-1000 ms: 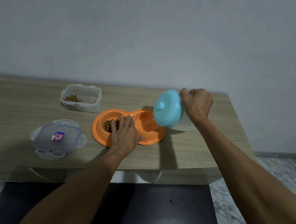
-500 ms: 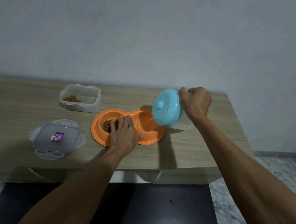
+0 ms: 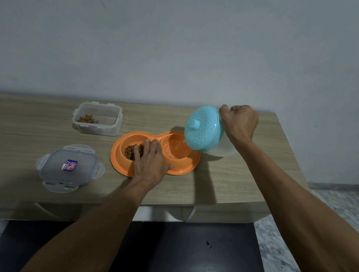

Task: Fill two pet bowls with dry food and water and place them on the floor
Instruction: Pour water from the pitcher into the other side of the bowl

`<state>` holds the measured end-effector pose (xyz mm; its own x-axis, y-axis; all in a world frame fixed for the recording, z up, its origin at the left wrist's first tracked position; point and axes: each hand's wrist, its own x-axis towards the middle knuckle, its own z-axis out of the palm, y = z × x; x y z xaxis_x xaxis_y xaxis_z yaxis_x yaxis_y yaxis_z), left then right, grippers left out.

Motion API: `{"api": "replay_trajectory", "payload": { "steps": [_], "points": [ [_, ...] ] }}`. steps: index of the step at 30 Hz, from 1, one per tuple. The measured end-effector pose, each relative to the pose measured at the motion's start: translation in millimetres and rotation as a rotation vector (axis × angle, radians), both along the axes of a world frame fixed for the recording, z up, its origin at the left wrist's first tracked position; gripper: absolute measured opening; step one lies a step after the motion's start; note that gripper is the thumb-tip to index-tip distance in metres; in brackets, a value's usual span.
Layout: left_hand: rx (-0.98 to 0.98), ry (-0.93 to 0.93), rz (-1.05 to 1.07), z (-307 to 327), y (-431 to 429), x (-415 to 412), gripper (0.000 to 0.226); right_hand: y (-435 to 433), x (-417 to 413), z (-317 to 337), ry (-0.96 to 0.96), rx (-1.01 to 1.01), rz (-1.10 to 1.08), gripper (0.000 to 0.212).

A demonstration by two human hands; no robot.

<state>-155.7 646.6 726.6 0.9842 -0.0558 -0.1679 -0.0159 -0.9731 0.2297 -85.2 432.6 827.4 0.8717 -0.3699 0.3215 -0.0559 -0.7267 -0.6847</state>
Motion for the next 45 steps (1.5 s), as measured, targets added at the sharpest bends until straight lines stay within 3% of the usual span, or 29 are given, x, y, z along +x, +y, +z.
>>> {"api": "replay_trajectory", "payload": {
  "steps": [6,13,22,45],
  "points": [
    [0.012,0.004,0.006,2,-2,0,0.090,-10,3,-4,0.062,0.154,-0.101,0.045],
    [0.022,-0.007,-0.004,1,0,0,0.090,-29,17,-16,0.099,0.488,-0.298,0.039],
    [0.039,-0.035,-0.012,-8,2,0,0.088,-55,56,-33,0.142,0.821,-0.397,0.022],
    [0.057,-0.041,0.010,-16,2,1,0.088,-76,94,-59,0.185,0.951,-0.349,0.019]
  ]
}}
